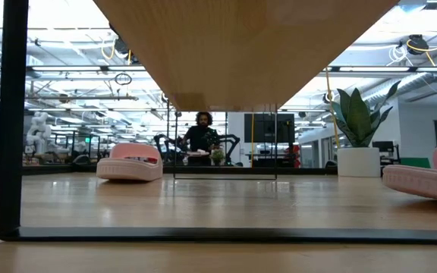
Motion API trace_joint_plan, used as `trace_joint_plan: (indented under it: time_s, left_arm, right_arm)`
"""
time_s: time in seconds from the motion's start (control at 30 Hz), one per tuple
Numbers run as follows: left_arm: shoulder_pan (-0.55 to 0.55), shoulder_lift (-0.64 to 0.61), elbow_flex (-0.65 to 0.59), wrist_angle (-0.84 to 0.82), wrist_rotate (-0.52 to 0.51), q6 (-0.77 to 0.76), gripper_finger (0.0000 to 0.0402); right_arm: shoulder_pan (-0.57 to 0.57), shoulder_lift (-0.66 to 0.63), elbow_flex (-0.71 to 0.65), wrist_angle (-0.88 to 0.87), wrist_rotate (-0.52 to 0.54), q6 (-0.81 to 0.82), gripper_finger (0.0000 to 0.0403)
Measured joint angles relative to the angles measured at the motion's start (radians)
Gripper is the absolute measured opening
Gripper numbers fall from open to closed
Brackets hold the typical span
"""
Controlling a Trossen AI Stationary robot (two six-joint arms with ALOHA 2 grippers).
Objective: Pick and place slides into the shelf
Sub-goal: Put the black slides on the shelf
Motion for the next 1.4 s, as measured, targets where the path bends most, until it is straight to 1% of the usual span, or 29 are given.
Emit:
trace_joint_plan:
  time_s: [0.17,0.63,0.87,1.0,1.1,1.4]
  left_arm:
    - [0.0,0.0,0.0,0.0,0.031,-0.006,0.0088]
    - [0.0,0.002,0.0,0.001,0.033,-0.001,0.0088]
    - [0.0,0.002,0.0,0.001,0.034,0.0,0.0088]
    - [0.0,0.002,0.0,0.001,0.043,0.001,0.0088]
    - [0.0,0.002,0.0,0.001,0.045,0.001,0.0088]
    - [0.0,0.002,0.0,0.001,0.051,0.0,0.0088]
  right_arm:
    - [0.0,0.0,0.0,0.0,-0.001,0.001,0.0043]
    - [0.0,0.0,-0.001,-0.001,-0.002,0.026,0.0098]
    - [0.0,-0.008,-0.002,0.006,0.003,0.052,0.0118]
    - [0.0,-0.021,-0.003,0.0,0.017,0.055,0.0125]
    - [0.001,-0.024,-0.003,0.002,0.055,0.061,0.0126]
    - [0.001,-0.024,-0.003,0.006,0.055,0.078,0.0126]
